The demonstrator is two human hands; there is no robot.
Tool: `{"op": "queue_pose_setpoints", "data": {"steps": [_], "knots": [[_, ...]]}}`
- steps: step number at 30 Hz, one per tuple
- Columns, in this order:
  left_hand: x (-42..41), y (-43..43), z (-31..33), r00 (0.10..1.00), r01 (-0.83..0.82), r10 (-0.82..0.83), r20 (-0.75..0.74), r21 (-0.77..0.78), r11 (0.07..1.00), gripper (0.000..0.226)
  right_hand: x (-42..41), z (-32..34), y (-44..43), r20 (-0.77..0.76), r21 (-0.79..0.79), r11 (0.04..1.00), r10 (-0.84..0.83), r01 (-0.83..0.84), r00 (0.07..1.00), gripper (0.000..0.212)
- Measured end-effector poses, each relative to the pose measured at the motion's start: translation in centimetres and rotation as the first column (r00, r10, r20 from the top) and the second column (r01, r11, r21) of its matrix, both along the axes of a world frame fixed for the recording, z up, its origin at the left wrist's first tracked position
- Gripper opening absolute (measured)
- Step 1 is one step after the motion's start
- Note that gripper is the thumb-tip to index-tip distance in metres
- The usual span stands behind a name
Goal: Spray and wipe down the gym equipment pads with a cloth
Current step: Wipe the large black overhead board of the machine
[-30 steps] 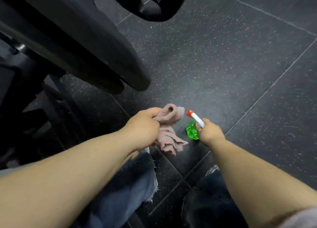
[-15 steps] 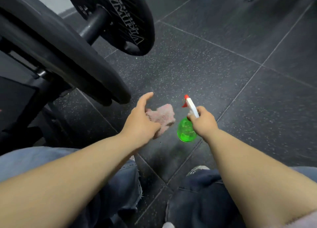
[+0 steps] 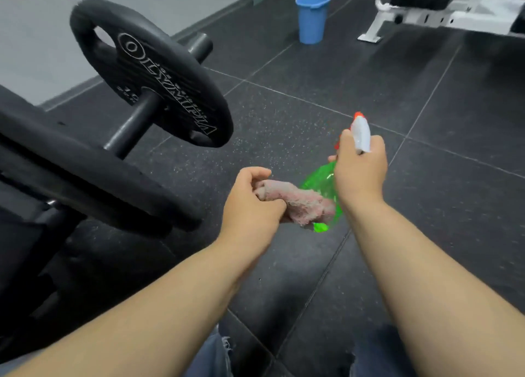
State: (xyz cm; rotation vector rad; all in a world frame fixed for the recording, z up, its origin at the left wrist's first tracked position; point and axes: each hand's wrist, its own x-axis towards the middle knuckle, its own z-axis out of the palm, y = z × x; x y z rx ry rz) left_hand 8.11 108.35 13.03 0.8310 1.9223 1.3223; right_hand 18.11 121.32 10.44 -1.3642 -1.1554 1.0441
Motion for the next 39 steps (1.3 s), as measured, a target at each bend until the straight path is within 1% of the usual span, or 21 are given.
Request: {"op": "queue_pose_setpoints", "data": {"steps": [1,3,5,7,9,11,13,16,20,22,24,25,27,29,31,33,35,39], "knots": [[0.0,1.8,-1.2,1.0,0.006,-0.006,-0.01,-0.028,1.0,0.048,-0.1,-1.5,1.3,0.004,-0.041,0.999,0.01,-0.01,1.0,0.024],[0.7,4.2,-1.9,1.0,-0.015,0.015,0.001,-0.074,0.997,0.048,0.2,-2.7,2.4,0.099,-0.04,0.998,0.052,-0.048,0.994,0.031],[1.4,6.4,-1.3,0.999,-0.036,0.038,0.013,-0.087,0.996,0.046,0.5,-2.5,3.0,0.131,-0.009,0.999,0.049,-0.049,0.99,0.037],[1.6,8.5,-0.1,0.999,-0.04,0.041,0.006,-0.08,0.996,0.042,1.2,-1.9,2.6,0.144,-0.03,0.999,0.048,-0.044,0.988,0.039],[2.2,9.6,2.5,0.998,0.032,-0.037,-0.043,-0.11,0.993,0.039,2.8,-0.6,1.4,0.163,-0.083,0.996,0.033,-0.019,0.986,0.039],[3.1,11.0,6.1,0.982,0.149,-0.165,-0.089,-0.167,0.975,0.04,5.6,1.9,1.0,0.171,-0.153,0.988,0.002,0.025,0.985,0.041],[4.1,11.6,9.3,0.96,0.245,-0.266,-0.088,-0.198,0.949,0.042,8.0,4.4,0.3,0.176,-0.205,0.978,-0.005,0.042,0.984,0.044],[8.0,14.1,15.8,0.893,0.421,-0.448,-0.052,-0.256,0.87,0.034,13.6,10.3,0.3,0.158,-0.279,0.951,-0.093,0.134,0.983,0.044],[16.7,16.8,24.3,0.769,0.618,-0.639,0.012,-0.268,0.739,0.033,22.6,18.9,0.2,0.159,-0.298,0.905,-0.266,0.303,0.951,0.041],[21.2,17.9,27.8,0.681,0.707,-0.732,0.016,-0.275,0.652,0.032,27.0,22.7,0.2,0.165,-0.295,0.877,-0.344,0.379,0.924,0.04],[28.0,19.2,31.7,0.578,0.791,-0.816,0.022,-0.262,0.553,0.032,33.7,26.9,-0.4,0.177,-0.273,0.836,-0.443,0.476,0.879,0.042],[29.6,19.4,32.6,0.563,0.802,-0.826,0.018,-0.252,0.541,0.032,35.1,28.0,-0.5,0.195,-0.264,0.829,-0.455,0.494,0.869,0.043],[35.3,20.3,35.2,0.509,0.839,-0.861,0.013,-0.23,0.493,0.034,40.2,31.1,-1.1,0.213,-0.21,0.789,-0.539,0.577,0.815,0.044],[41.4,20.5,37.5,0.438,0.877,-0.899,0.022,-0.23,0.422,0.034,45.5,33.9,-2.3,0.238,-0.164,0.724,-0.63,0.67,0.739,0.044],[46.8,20.6,39.1,0.32,0.921,-0.947,-0.005,-0.231,0.312,0.026,49.9,35.9,-3.3,0.258,-0.107,0.655,-0.708,0.748,0.657,0.043],[51.9,20.9,40.5,0.208,0.948,-0.975,-0.073,-0.229,0.22,0.021,53.6,37.4,-4.3,0.274,-0.075,0.595,-0.759,0.8,0.591,0.039],[57.6,20.9,42.1,0.094,0.969,-0.99,-0.103,-0.218,0.115,0.02,57.7,38.9,-5.8,0.272,-0.053,0.511,-0.819,0.858,0.505,0.037],[69.2,20.4,44.8,-0.132,0.976,-0.989,-0.068,-0.183,-0.118,0.02,65.8,42.0,-8.6,0.279,-0.017,0.316,-0.909,0.948,0.308,0.036]]}}
